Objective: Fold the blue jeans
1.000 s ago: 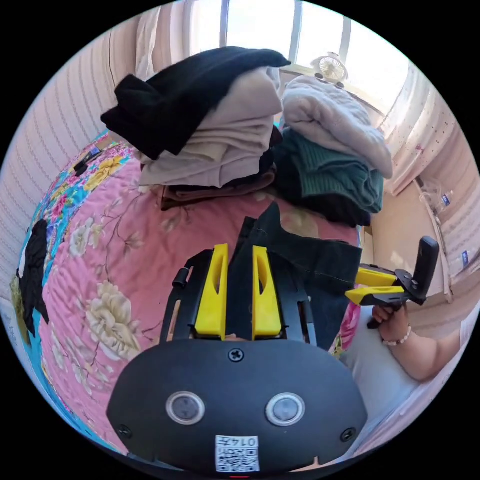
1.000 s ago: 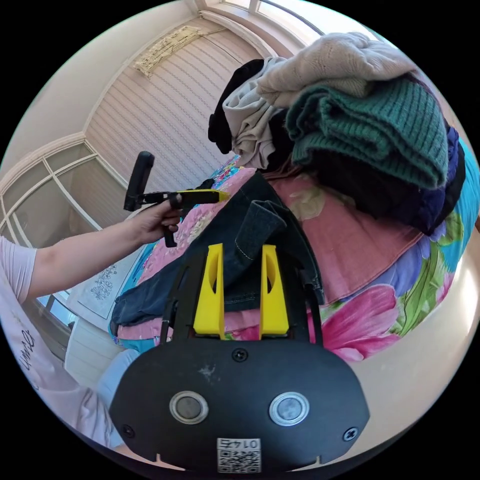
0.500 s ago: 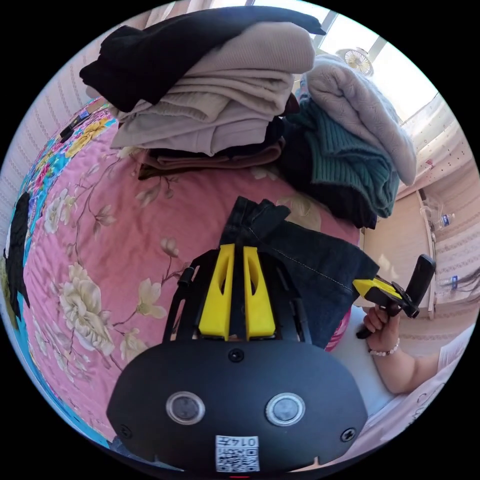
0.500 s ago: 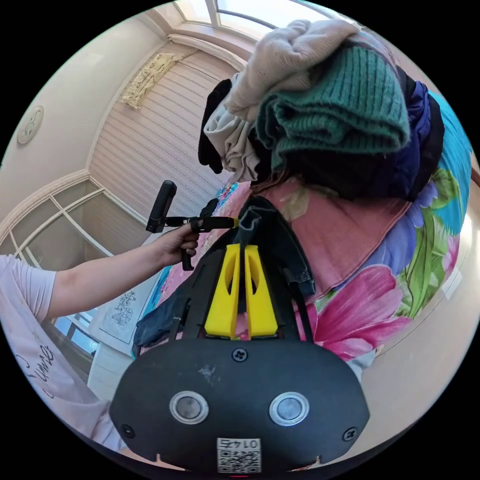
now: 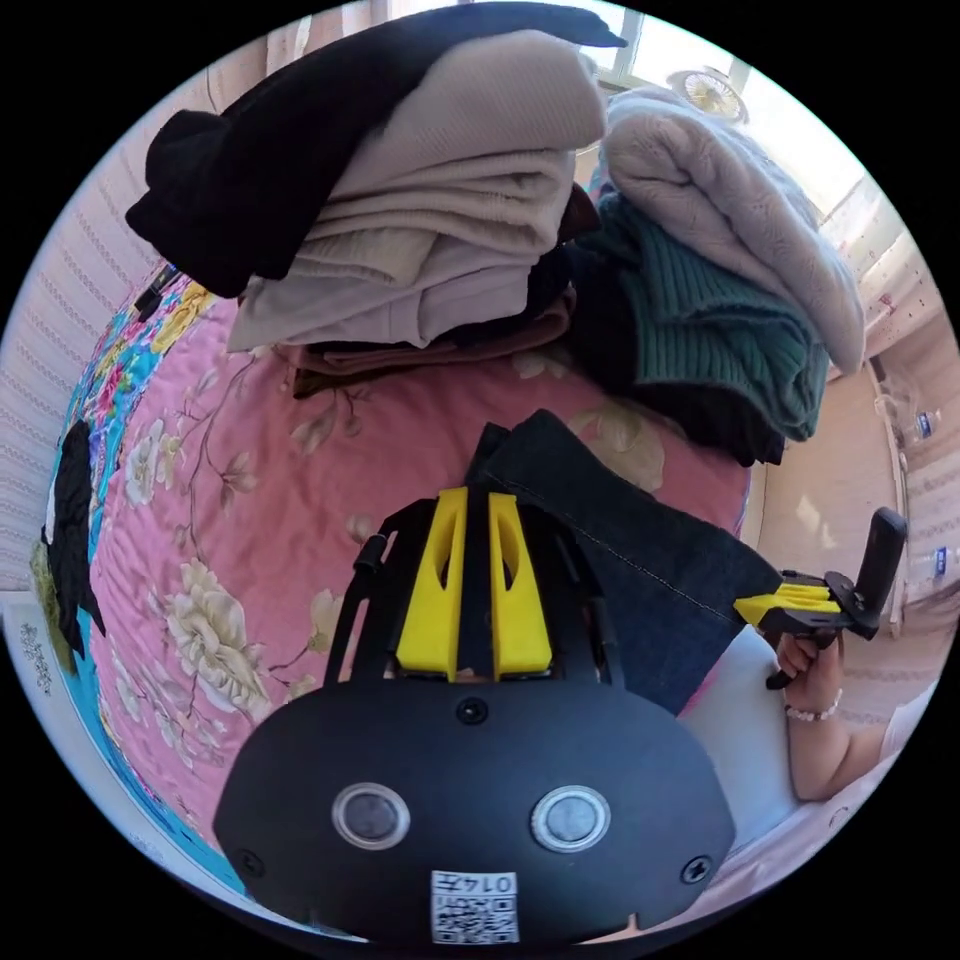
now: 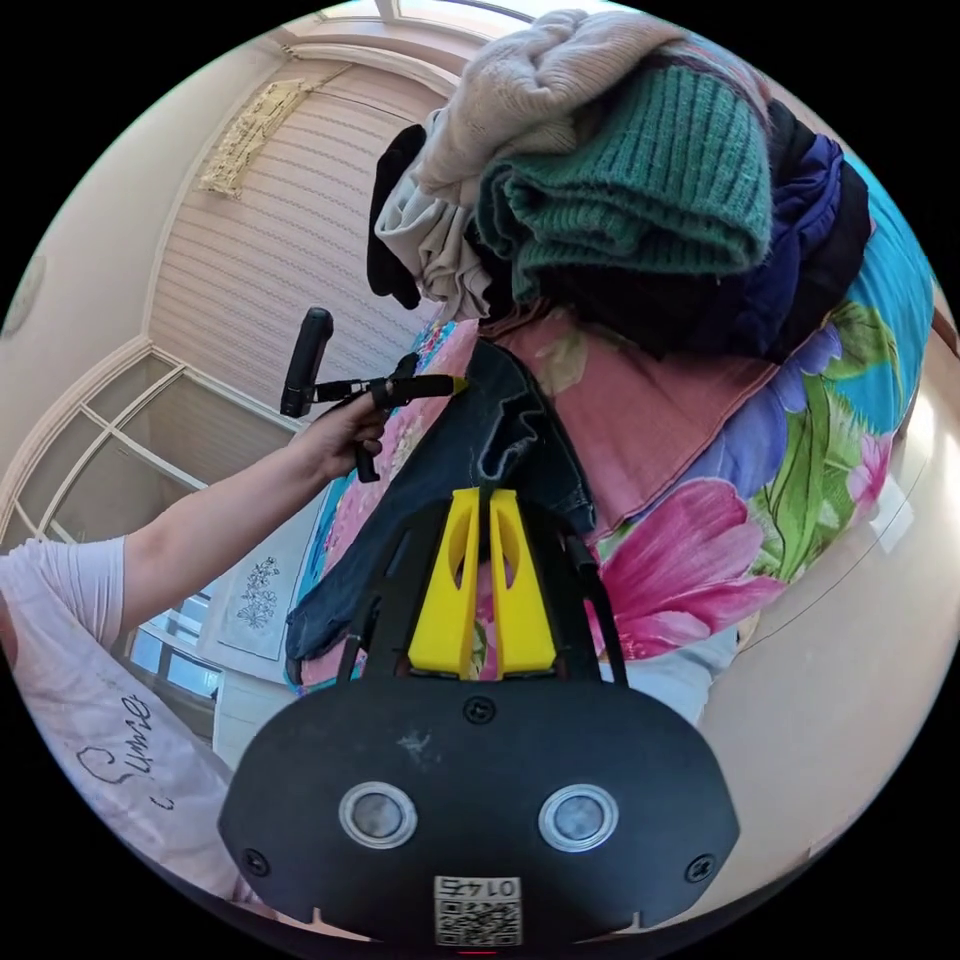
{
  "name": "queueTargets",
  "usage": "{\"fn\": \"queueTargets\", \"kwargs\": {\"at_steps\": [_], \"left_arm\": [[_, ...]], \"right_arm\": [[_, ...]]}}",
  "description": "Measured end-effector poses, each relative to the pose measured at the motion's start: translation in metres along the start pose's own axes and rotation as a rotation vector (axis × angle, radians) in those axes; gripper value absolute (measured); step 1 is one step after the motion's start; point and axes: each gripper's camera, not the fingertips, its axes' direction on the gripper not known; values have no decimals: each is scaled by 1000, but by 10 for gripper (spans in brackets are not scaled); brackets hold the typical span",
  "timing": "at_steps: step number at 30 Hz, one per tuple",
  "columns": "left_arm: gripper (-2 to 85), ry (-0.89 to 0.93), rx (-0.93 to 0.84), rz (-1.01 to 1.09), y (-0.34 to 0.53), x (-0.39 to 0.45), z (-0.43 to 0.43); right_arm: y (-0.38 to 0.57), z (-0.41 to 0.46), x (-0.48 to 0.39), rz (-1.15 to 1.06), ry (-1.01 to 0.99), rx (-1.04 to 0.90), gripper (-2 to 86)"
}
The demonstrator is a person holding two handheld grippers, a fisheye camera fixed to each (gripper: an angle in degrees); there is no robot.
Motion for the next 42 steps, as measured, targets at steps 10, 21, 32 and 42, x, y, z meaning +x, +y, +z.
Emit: {"fn": "queueTargets", "kwargs": {"at_steps": [10, 21, 32, 42], "left_arm": [[-6, -68, -3, 53, 6, 17, -7], [-8, -92, -66, 100, 48, 16, 0], [-10, -240, 359, -221, 262, -54, -195], [-10, -191, 764, -786, 519, -71, -282]], "right_arm": [[8, 29, -28, -23, 56, -60, 14], [34, 75, -68, 30, 120, -169, 8], [80, 109, -225, -252, 476, 11, 6], [209, 323, -484, -798, 729, -134, -9]]}}
